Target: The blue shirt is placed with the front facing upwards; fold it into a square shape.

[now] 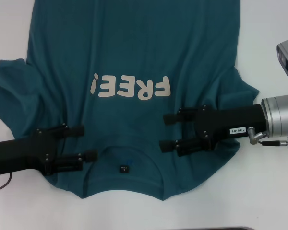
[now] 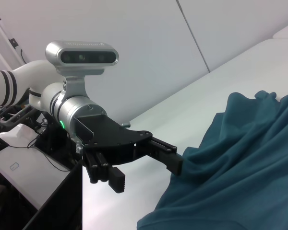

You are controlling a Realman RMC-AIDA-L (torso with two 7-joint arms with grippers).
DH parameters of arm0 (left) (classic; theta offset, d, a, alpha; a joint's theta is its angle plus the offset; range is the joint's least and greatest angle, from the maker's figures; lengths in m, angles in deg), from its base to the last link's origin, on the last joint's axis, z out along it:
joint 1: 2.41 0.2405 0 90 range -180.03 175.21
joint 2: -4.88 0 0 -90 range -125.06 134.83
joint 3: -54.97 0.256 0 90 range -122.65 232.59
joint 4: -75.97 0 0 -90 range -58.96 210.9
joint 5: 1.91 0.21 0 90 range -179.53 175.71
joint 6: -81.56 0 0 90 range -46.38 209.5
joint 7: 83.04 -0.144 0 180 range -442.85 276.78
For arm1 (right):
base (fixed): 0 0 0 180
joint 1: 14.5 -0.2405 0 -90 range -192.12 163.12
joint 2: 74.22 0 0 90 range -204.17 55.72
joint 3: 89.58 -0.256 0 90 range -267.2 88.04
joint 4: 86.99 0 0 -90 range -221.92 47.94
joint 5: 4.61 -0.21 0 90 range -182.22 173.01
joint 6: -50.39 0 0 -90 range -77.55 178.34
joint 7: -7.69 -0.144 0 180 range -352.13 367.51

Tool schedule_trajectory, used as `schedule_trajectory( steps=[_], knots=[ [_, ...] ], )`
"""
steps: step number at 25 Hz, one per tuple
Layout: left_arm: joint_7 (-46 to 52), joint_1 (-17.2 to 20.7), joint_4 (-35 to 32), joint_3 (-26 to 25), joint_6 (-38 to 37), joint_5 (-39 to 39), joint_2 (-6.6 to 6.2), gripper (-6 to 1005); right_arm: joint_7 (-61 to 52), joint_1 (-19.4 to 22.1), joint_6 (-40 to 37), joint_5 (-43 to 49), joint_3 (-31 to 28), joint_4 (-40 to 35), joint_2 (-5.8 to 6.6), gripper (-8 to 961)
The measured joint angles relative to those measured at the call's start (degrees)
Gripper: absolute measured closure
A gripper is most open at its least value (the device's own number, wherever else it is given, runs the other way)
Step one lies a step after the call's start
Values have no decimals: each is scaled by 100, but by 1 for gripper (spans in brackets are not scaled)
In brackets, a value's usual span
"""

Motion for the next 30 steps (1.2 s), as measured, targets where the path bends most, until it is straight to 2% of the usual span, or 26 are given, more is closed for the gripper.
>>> schedule_trajectory(
  steps=[14,17,22,26,30],
  knots=[
    [81,-2,1,0,-27,-11,-9,91,-12,7,6,-1,0,-4,0,12],
    [675,-64,31,-104,-28,-33,-38,92,-313,-3,4,-5,-14,-71,1,12],
    [2061,-308,-34,-610,-72,-128,-183,92,-1260,-77,30,-9,-232,-314,47,13],
    [3084,-377,-33,-851,-72,-579,-244,92,-1848,-123,-4,-23,-488,-469,52,14],
    [4327,-412,-66,-1067,331,-949,-328,92,-2250,-193,-42,-27,-542,-500,58,15]
  ],
)
